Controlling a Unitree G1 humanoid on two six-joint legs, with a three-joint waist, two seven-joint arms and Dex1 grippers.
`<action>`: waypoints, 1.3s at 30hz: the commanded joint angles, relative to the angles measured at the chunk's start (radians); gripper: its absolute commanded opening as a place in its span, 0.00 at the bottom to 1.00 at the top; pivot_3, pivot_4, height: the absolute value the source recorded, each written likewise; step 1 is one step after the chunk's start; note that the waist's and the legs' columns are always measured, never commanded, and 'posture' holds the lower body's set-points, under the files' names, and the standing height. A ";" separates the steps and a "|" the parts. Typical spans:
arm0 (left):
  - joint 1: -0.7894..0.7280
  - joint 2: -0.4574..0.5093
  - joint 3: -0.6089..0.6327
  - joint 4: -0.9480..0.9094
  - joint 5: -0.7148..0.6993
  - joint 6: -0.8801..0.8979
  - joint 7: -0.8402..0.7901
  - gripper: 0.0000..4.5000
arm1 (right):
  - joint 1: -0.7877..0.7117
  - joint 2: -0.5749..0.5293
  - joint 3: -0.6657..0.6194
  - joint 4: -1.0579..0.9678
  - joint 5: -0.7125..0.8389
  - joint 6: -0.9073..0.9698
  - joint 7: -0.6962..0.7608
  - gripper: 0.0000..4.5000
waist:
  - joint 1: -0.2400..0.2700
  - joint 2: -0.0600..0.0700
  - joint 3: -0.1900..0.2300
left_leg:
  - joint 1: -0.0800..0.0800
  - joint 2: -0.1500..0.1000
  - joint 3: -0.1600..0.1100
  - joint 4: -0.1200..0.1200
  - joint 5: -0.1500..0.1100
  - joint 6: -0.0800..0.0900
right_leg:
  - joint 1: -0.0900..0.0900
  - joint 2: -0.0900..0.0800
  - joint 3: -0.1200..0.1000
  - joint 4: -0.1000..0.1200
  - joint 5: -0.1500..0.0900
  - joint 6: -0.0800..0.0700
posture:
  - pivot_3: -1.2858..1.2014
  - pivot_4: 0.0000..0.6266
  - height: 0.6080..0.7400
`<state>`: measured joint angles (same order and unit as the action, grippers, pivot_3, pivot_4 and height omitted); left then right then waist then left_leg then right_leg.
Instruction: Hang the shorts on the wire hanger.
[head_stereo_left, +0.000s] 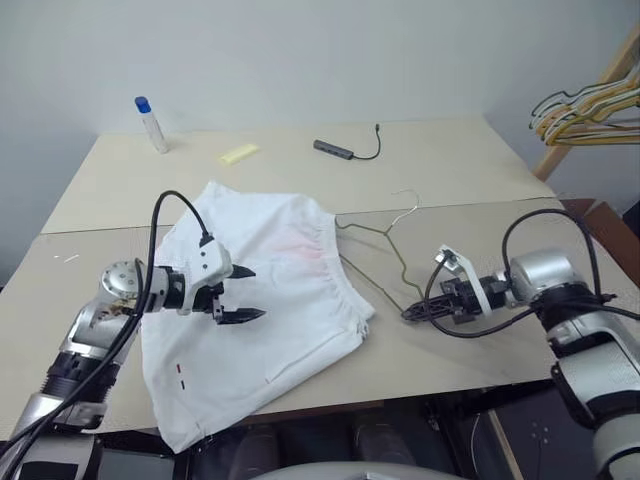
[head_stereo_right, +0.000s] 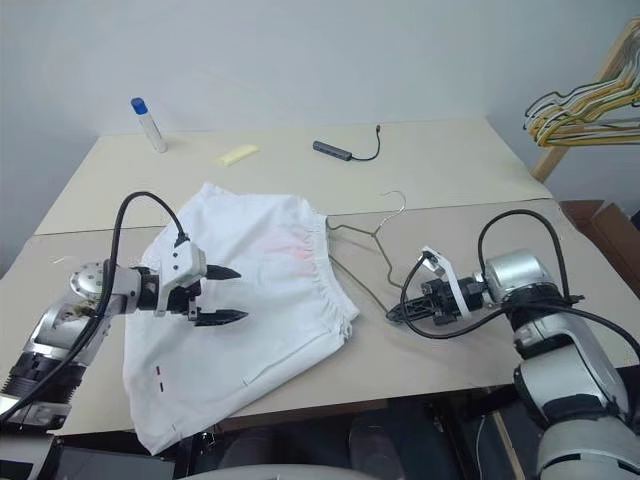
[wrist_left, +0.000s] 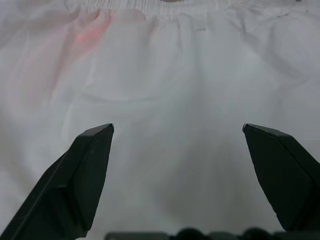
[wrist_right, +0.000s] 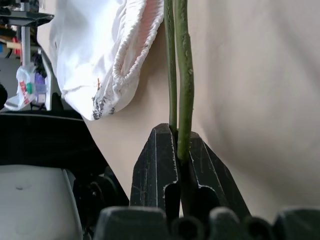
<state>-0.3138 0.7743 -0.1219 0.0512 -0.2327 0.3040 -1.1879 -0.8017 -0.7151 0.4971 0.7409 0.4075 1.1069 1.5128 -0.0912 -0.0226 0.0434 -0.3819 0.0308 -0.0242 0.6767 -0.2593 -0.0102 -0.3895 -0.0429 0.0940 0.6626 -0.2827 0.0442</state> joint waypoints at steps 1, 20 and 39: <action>-0.009 0.003 0.013 -0.036 0.002 -0.010 0.011 1.00 | -0.053 0.022 0.004 0.048 -0.043 -0.043 0.079 0.00 | 0.004 0.000 0.000 | 0.000 0.000 0.000 0.000 0.000 0.000 | 0.000 0.000 0.000 0.000 0.000 0.000 | 0.52 0.00 1.00; -0.004 -0.003 0.013 -0.027 0.036 -0.026 0.037 1.00 | -0.098 0.113 -0.226 0.106 -0.175 -0.272 -0.089 0.00 | 0.023 0.001 0.000 | 0.001 0.000 0.000 0.000 0.000 0.000 | 0.000 0.000 0.000 0.001 0.000 -0.001 | 0.52 0.00 1.00; -0.532 0.058 0.251 0.237 -0.190 -0.024 -0.096 1.00 | 0.121 0.014 -0.189 -0.690 -0.343 -0.504 -0.385 0.00 | 0.021 0.001 0.000 | -0.002 0.000 0.000 0.001 0.000 0.000 | -0.003 0.000 -0.002 0.002 0.000 0.000 | 0.50 0.00 1.00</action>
<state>-0.8004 0.8200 0.1089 0.2462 -0.4189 0.2998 -1.2786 -0.6587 -0.6866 0.3119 0.1028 0.0754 0.6359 1.1324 -0.0703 -0.0221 0.0432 -0.3840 0.0305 -0.0247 0.6778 -0.2593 -0.0103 -0.3916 -0.0427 0.0922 0.6637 -0.2826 0.0440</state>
